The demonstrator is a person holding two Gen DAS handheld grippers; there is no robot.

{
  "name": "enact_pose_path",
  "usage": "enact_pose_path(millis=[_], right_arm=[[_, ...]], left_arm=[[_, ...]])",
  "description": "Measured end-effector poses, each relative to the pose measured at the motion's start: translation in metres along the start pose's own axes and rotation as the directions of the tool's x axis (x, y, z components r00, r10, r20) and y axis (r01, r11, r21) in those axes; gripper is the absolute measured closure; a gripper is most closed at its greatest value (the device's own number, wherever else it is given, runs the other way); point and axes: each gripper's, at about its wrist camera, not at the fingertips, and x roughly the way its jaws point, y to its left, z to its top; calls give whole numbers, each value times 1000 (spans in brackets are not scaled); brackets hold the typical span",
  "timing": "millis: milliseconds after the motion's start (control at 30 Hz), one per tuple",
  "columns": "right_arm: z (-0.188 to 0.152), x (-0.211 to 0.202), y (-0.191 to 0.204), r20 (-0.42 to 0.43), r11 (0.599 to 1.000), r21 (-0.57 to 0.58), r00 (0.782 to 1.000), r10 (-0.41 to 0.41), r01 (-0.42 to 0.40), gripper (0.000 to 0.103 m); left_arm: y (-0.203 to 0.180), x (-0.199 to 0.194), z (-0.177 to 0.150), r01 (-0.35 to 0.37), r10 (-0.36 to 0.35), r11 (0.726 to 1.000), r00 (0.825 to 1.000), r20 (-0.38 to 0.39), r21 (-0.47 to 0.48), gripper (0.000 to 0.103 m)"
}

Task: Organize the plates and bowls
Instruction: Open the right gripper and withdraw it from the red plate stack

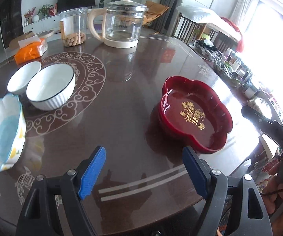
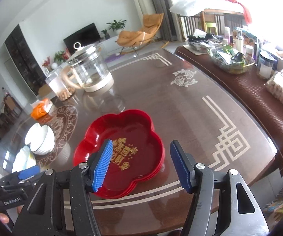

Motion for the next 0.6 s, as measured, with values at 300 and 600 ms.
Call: enact_pose_path(millis=[300, 600], right_arm=[[-63, 8, 100, -68, 957, -233, 985, 159, -171, 38], [-91, 15, 157, -183, 884, -367, 954, 238, -291, 38]], left_arm=[[61, -35, -48, -114, 118, 990, 992, 44, -81, 23], [133, -67, -69, -156, 180, 957, 981, 79, -244, 23]])
